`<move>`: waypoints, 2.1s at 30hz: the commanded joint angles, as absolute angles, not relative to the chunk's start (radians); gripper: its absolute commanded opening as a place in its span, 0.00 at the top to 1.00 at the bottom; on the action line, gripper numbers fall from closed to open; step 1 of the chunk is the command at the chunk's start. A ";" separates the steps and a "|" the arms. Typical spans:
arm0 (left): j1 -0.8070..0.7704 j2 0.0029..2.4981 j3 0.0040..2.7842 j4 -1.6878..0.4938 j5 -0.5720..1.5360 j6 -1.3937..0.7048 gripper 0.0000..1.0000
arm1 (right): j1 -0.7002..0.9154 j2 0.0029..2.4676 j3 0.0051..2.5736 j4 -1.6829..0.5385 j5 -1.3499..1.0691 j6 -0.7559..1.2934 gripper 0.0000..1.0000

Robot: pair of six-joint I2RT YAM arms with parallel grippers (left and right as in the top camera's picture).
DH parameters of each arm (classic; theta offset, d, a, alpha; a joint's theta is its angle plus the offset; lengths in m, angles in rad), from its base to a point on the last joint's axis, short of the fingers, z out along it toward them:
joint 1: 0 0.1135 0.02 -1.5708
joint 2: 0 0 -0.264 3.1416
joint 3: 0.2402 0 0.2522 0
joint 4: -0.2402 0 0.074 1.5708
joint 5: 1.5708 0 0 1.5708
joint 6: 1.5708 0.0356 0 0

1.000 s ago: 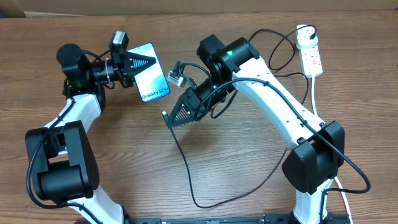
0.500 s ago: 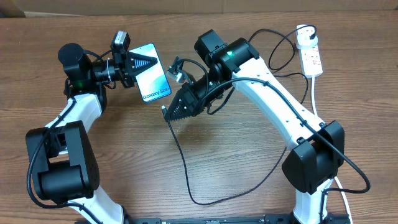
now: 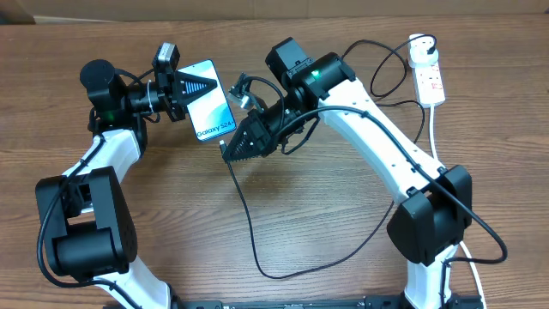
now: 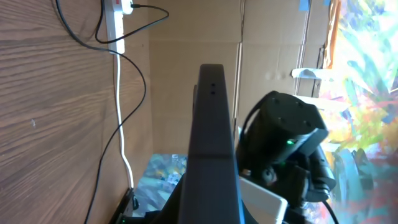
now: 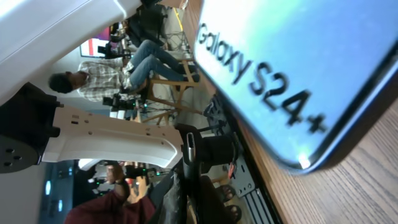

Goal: Plug charger to phone and switch on socket

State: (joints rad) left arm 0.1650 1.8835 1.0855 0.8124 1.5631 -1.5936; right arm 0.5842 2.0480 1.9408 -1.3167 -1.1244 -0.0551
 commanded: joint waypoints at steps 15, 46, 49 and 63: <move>0.163 1.876 1.110 0.820 1.581 -1.692 0.96 | 0.587 2.093 1.937 -1.242 -1.253 0.001 0.96; 0.163 1.876 1.110 0.820 1.581 -1.656 0.96 | 0.555 2.093 1.937 -1.265 -1.263 -0.004 0.96; 0.163 1.876 1.110 0.820 1.581 -1.652 0.96 | 0.556 2.093 1.937 -1.265 -1.264 -0.003 0.96; 0.163 1.876 1.110 0.820 1.581 -1.653 0.96 | 0.572 2.093 1.937 -1.263 -1.258 -0.004 0.96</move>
State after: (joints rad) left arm 0.1650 1.8835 1.0855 0.8124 1.5631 -1.6718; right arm 0.5579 2.0960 1.9381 -1.2675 -1.2484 0.0002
